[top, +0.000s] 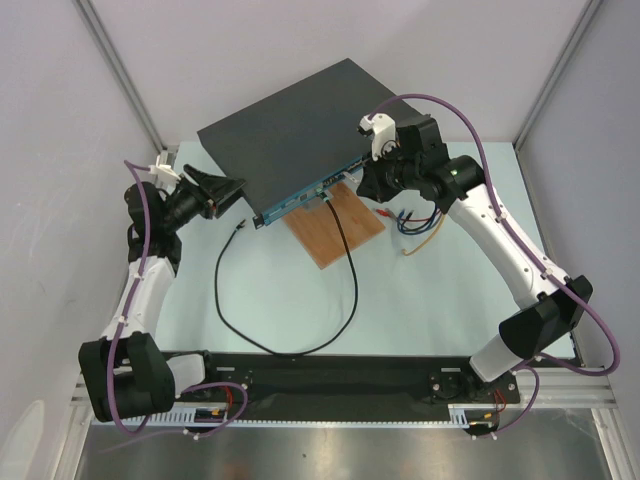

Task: Insert the plug into the switch port

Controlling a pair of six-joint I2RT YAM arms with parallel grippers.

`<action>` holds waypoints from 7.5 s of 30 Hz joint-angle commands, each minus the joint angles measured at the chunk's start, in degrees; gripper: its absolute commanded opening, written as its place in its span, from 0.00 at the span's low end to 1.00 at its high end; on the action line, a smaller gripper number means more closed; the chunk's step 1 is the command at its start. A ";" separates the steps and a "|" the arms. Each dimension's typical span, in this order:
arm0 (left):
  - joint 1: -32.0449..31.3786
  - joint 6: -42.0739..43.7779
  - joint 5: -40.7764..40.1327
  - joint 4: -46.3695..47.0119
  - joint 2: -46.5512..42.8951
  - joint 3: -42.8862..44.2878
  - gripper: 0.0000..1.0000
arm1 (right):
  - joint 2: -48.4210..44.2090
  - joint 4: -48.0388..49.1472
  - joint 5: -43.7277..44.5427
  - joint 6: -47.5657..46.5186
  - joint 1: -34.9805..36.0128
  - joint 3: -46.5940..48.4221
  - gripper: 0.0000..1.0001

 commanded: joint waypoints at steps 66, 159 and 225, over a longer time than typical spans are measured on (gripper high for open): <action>-3.44 2.89 -1.82 4.08 -0.58 2.68 0.00 | -0.22 1.93 4.61 -1.63 2.17 2.06 0.00; -3.70 2.89 -1.56 4.43 0.39 1.89 0.00 | 2.77 11.33 14.28 -3.74 5.60 6.10 0.00; -3.79 2.72 -1.64 4.17 0.48 2.50 0.00 | 3.47 5.09 10.15 -2.33 3.14 7.32 0.00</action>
